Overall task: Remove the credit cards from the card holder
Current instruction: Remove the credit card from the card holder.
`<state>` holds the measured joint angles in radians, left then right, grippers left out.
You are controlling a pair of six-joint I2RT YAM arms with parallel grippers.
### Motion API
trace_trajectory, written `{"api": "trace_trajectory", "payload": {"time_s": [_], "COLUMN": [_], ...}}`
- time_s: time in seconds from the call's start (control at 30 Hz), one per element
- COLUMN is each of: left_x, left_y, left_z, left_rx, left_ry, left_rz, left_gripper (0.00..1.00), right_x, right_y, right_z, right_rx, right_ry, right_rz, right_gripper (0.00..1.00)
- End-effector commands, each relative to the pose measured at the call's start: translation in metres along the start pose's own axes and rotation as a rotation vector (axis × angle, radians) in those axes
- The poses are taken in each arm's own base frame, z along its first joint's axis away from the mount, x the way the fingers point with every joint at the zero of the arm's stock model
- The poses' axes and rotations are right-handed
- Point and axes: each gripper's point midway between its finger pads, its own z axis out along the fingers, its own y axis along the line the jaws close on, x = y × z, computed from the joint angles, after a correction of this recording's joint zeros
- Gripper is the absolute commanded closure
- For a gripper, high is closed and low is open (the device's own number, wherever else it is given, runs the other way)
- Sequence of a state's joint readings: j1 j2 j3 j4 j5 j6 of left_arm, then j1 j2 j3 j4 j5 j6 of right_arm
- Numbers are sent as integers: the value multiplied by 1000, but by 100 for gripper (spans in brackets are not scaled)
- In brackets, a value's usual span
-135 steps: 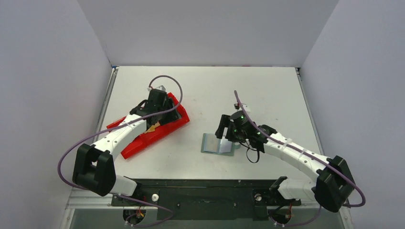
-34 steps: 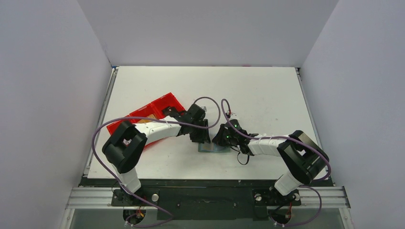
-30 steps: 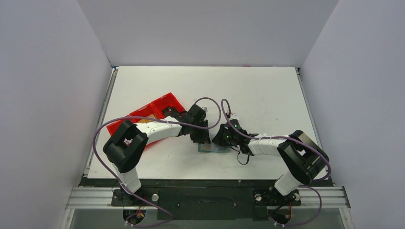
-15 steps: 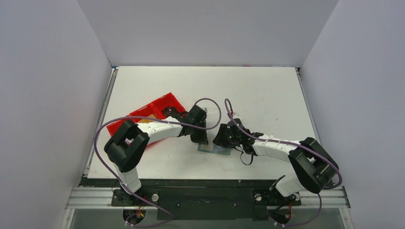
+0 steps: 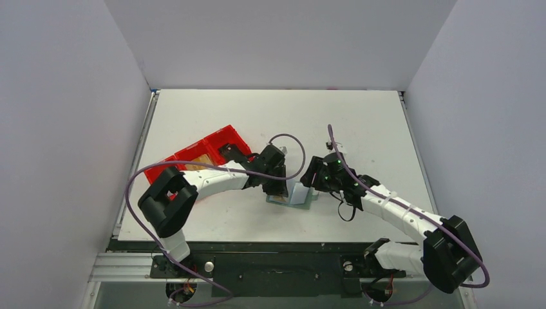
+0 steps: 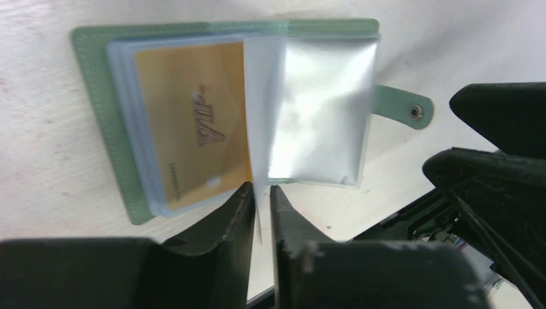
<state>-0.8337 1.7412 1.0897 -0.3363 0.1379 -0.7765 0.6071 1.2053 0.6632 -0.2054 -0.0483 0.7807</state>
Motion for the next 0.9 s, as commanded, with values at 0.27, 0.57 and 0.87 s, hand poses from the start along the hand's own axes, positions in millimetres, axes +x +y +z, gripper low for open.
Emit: {"api": "trace_trajectory", "payload": {"time_s": [0.27, 0.57, 0.87], "left_x": [-14, -11, -22], "left_y": [-68, -71, -75], "left_z": [11, 44, 57], "left_rx": [144, 112, 108], "left_ry": [-43, -10, -20], "left_rz": [93, 93, 70], "left_gripper": [64, 59, 57], "right_x": [-15, -15, -16], "right_y": [-24, -40, -39], "right_z": [-26, -34, -34], "right_rx": [86, 119, 109], "right_ry": [-74, -90, -80], "right_rz": [-5, 11, 13], "right_gripper": [49, 48, 48]}}
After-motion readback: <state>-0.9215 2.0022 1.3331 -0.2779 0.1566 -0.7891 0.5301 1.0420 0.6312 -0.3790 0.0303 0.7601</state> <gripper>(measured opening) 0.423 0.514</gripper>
